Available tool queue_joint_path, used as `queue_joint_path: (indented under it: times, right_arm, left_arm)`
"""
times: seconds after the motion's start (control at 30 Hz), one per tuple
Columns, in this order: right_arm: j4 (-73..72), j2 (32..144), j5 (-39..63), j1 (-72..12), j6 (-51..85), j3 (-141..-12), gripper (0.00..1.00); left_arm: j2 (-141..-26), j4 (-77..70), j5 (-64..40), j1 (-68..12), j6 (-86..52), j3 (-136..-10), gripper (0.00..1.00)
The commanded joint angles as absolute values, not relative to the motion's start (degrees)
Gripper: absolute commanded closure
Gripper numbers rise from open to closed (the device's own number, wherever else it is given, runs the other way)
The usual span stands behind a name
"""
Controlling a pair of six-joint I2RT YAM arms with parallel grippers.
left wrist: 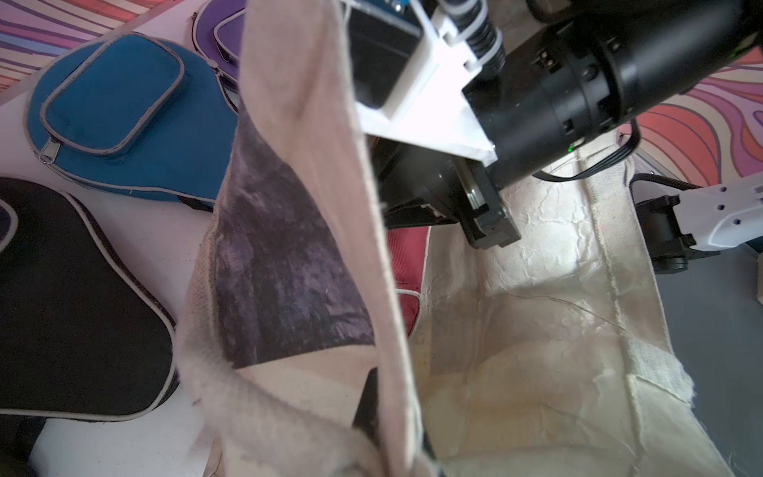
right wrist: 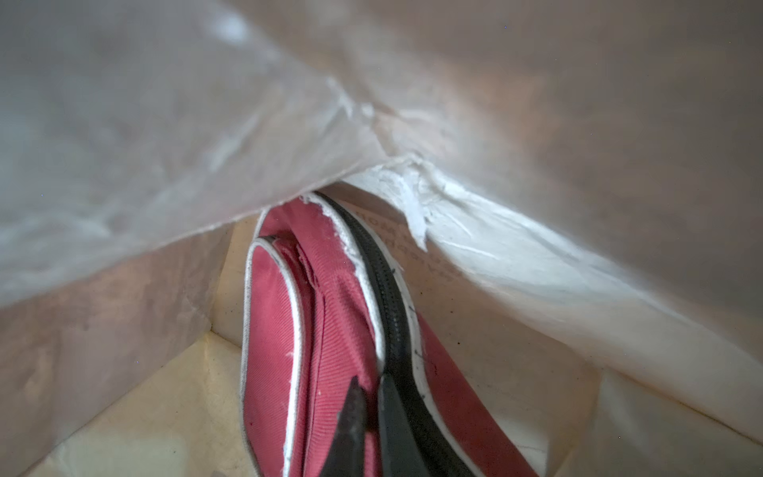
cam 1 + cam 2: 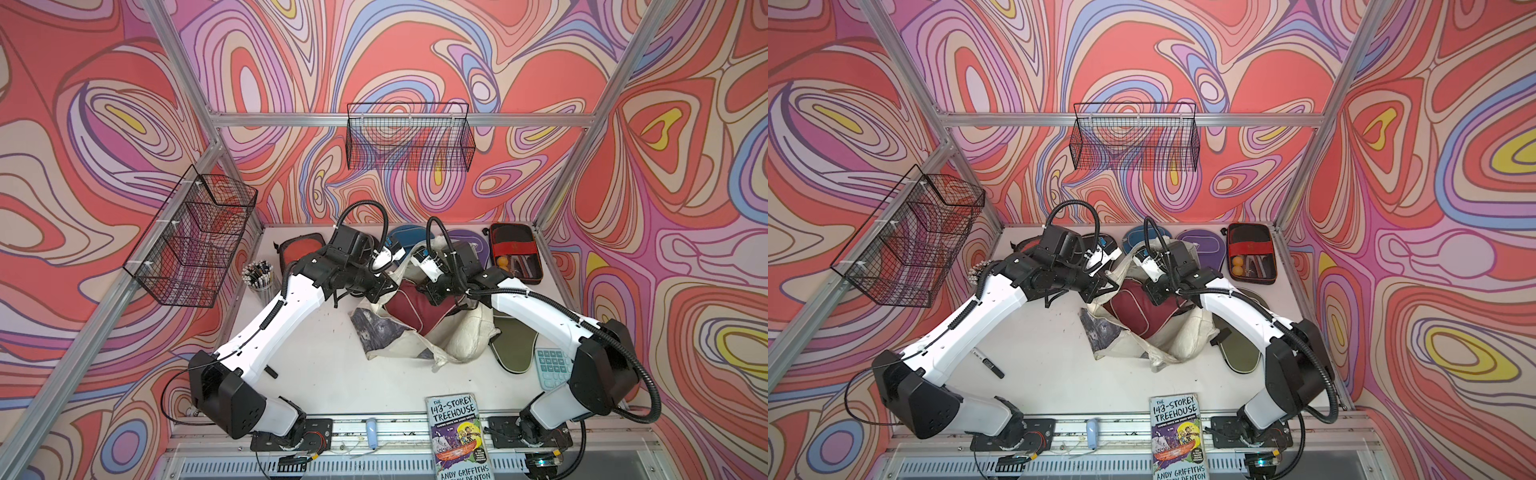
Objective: Remove the ping pong set from the canvas bag
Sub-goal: Pick up the ping pong set from the canvas bag.
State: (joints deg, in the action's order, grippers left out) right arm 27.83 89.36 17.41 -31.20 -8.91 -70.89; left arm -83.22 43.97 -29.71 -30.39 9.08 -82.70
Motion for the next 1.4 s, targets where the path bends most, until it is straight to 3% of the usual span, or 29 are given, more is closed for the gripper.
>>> queue_joint_path:
  times: [0.0, 0.33, 0.83, 1.07, 1.37]
  right_arm:
    - [27.4, 85.1, 15.0, -30.9, -9.3, -75.7, 1.00]
    - [36.6, 82.1, 4.6, -30.9, -12.3, -85.1, 1.00]
    - [40.7, 80.9, 1.6, -30.9, -12.7, -95.5, 1.00]
    - [40.6, 81.9, 4.7, -30.9, -12.2, -99.8, 1.00]
    - [39.6, 83.2, 8.4, -30.9, -11.7, -106.8, 1.00]
  left_arm:
    - [-84.8, 46.8, -26.9, -30.6, 11.0, -82.3, 1.00]
    - [-87.2, 46.3, -19.2, -28.3, 10.0, -88.2, 0.99]
    - [-78.0, 43.8, -21.4, -19.1, 7.9, -89.8, 0.32]
    - [-75.1, 42.7, -23.6, -19.1, 6.5, -86.1, 0.17]
    - [-72.3, 36.5, -29.2, -19.1, 3.0, -79.4, 0.06]
